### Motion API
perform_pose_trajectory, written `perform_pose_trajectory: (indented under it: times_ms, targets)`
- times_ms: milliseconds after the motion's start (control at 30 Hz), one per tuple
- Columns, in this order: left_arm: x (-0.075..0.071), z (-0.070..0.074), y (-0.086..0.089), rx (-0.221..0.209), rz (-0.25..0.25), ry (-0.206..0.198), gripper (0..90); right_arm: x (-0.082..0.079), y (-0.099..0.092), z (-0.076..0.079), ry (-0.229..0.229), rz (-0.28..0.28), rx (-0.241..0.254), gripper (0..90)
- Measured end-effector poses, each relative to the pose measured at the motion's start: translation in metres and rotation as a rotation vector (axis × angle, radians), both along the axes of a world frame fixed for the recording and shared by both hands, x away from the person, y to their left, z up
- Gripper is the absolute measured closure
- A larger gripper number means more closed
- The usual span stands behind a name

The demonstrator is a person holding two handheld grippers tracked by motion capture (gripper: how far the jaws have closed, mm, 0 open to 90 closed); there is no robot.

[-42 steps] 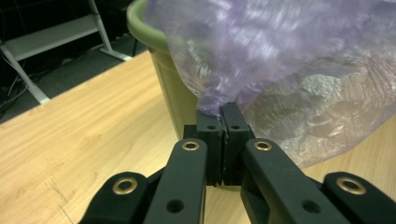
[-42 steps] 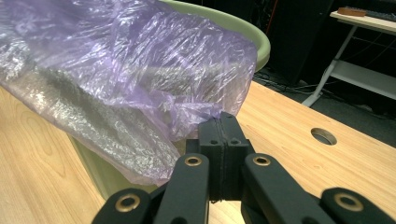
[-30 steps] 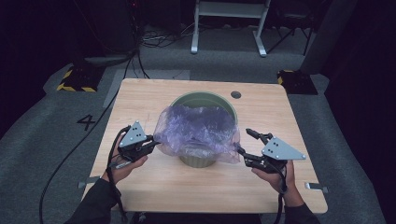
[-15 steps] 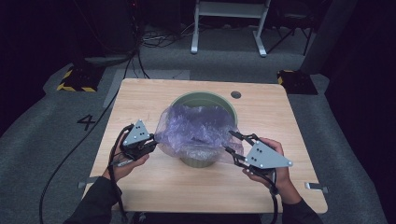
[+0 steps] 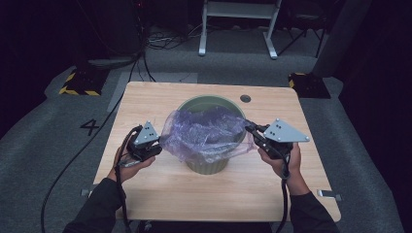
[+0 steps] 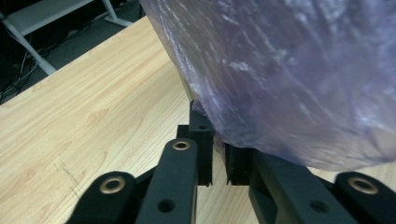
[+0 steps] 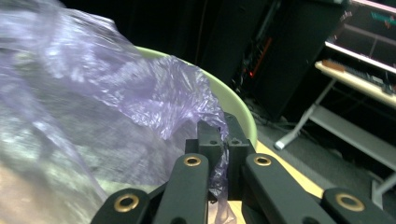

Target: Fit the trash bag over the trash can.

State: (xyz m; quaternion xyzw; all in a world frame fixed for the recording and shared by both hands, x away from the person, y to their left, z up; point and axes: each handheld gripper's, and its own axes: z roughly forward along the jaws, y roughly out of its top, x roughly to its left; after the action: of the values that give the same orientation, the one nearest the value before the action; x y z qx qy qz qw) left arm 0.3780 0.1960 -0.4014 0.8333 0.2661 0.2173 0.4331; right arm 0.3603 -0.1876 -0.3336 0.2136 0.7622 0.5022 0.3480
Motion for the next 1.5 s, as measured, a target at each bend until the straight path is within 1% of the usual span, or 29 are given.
perform_pose_trajectory:
  times_ms: [33,67,100,167,200,233,333,400,500,533,600,633,667,733,800,833,933,967,1033,1067,1100,1133,1200,1267,1333,1400,1433,1467,1500]
  targets:
    - [0.000,-0.001,0.000,0.000,0.013,-0.001,75.6,0.002,-0.001,-0.001,0.012,-0.013,0.006,90.0]
    - [0.000,-0.002,0.000,0.001,0.033,0.000,67.3,0.004,-0.002,-0.001,0.024,-0.016,0.014,90.0]
    - [-0.001,-0.002,0.001,-0.009,0.038,-0.001,59.2,0.004,-0.003,-0.002,0.029,-0.017,0.020,90.0]
    - [-0.008,-0.002,0.004,-0.040,0.037,-0.007,40.8,0.003,-0.005,-0.003,0.033,-0.018,0.026,90.0]
    - [-0.014,-0.002,0.006,-0.053,0.032,-0.024,32.3,0.002,-0.006,-0.004,0.033,-0.019,0.026,90.0]
    - [-0.021,-0.001,0.009,-0.067,0.025,-0.048,28.0,0.001,-0.007,-0.005,0.034,-0.018,0.024,90.0]
    - [-0.037,0.004,0.015,-0.103,-0.006,-0.077,20.5,-0.004,-0.009,-0.006,0.041,-0.014,0.019,90.0]
    - [-0.051,0.011,0.017,-0.113,-0.038,-0.103,17.5,-0.006,-0.009,-0.006,0.040,-0.017,0.018,90.0]
    - [-0.065,0.020,0.017,-0.140,-0.082,-0.122,15.5,-0.008,-0.011,-0.005,0.036,-0.022,0.020,90.0]
    - [-0.070,0.024,0.017,-0.141,-0.090,-0.127,15.5,-0.009,-0.011,-0.005,0.034,-0.028,0.019,90.0]
    - [-0.077,0.029,0.017,-0.162,-0.087,-0.112,15.5,-0.010,-0.012,-0.004,0.038,-0.034,0.022,90.0]
    - [-0.081,0.031,0.017,-0.168,-0.091,-0.112,15.5,-0.009,-0.013,-0.004,0.037,-0.039,0.023,90.0]
    - [-0.087,0.032,0.019,-0.162,-0.093,-0.124,15.6,-0.010,-0.013,-0.005,0.037,-0.047,0.023,90.0]
    - [-0.093,0.032,0.020,-0.158,-0.095,-0.130,15.5,-0.010,-0.014,-0.006,0.042,-0.048,0.026,90.0]
    - [-0.097,0.033,0.020,-0.162,-0.087,-0.139,15.7,-0.009,-0.015,-0.007,0.044,-0.055,0.025,90.0]
    - [-0.100,0.036,0.019,-0.159,-0.089,-0.143,15.8,-0.009,-0.015,-0.007,0.048,-0.057,0.025,90.0]
    - [-0.102,0.044,0.011,-0.175,-0.108,-0.157,15.7,-0.010,-0.014,-0.008,0.050,-0.061,0.023,90.0]
    - [-0.102,0.048,0.006,-0.181,-0.119,-0.158,15.7,-0.010,-0.014,-0.008,0.052,-0.062,0.024,89.9]
    - [-0.102,0.054,-0.004,-0.177,-0.138,-0.178,15.7,-0.010,-0.012,-0.007,0.050,-0.060,0.020,89.9]
    - [-0.101,0.057,-0.009,-0.175,-0.148,-0.176,15.7,-0.010,-0.011,-0.007,0.051,-0.057,0.018,89.9]
    - [-0.099,0.059,-0.015,-0.160,-0.152,-0.182,16.3,-0.010,-0.010,-0.007,0.049,-0.055,0.018,89.8]
    - [-0.097,0.061,-0.021,-0.143,-0.150,-0.190,17.5,-0.010,-0.009,-0.007,0.051,-0.053,0.017,89.7]
    - [-0.089,0.064,-0.030,-0.116,-0.138,-0.189,21.9,-0.009,-0.007,-0.006,0.051,-0.053,0.013,89.6]
    - [-0.077,0.066,-0.035,-0.104,-0.110,-0.176,32.4,-0.007,-0.005,-0.006,0.055,-0.049,0.011,89.6]
    - [-0.064,0.067,-0.036,-0.087,-0.089,-0.164,42.7,-0.005,-0.005,-0.006,0.055,-0.052,0.007,89.6]
    - [-0.050,0.066,-0.032,-0.105,-0.073,-0.138,53.6,-0.003,-0.005,-0.006,0.064,-0.054,0.008,89.5]
    - [-0.045,0.066,-0.028,-0.114,-0.068,-0.132,59.0,-0.001,-0.006,-0.006,0.067,-0.055,0.009,89.5]
    - [-0.040,0.066,-0.025,-0.113,-0.067,-0.131,65.8,0.000,-0.007,-0.006,0.067,-0.062,0.009,89.5]
    - [-0.035,0.066,-0.022,-0.116,-0.062,-0.127,68.4,0.002,-0.007,-0.006,0.074,-0.062,0.011,89.5]
